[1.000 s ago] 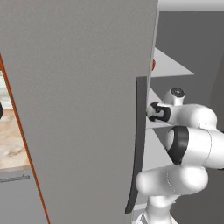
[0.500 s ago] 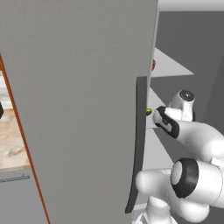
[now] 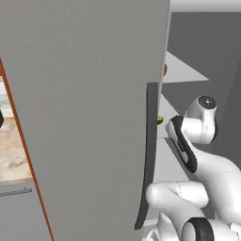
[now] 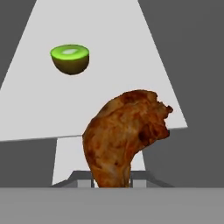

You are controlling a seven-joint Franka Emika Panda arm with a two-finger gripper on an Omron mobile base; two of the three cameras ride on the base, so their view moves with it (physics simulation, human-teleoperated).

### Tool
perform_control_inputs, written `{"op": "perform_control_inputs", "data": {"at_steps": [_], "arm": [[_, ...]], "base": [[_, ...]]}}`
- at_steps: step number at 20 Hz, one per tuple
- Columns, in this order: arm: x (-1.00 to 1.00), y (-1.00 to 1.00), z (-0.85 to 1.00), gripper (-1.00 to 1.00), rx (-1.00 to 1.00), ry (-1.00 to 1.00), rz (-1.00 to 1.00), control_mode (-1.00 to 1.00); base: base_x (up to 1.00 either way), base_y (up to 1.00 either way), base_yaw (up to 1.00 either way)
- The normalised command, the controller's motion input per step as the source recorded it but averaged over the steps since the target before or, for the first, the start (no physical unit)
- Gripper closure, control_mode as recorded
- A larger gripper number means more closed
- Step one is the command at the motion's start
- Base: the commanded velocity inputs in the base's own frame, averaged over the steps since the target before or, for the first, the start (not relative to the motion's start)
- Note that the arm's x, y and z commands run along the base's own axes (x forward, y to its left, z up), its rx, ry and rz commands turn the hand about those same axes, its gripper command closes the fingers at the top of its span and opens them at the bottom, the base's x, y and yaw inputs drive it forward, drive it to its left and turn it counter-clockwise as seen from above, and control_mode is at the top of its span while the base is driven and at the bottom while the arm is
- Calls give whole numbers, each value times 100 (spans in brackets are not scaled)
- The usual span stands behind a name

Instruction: Take the kiwi, sweet potato, and chicken drumstick from the freezer and place them in the bowl on the counter.

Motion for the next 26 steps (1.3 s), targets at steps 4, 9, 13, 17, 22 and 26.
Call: {"op": "perform_control_inputs", "data": {"at_steps": [4,9,13,17,22,26], "arm": [[-41,39,49,100,0,0,0,-100],[-48,5,61,100,0,0,0,-100],[-56,0,61,100,0,0,0,-100],[-69,6,58,100,0,0,0,-100],[-73,25,51,100,0,0,0,-100],[-53,30,62,100,0,0,0,-100]], "base": [[0,0,0],[0,0,0],[0,0,0],[0,0,0],[0,0,0],[0,0,0]]}}
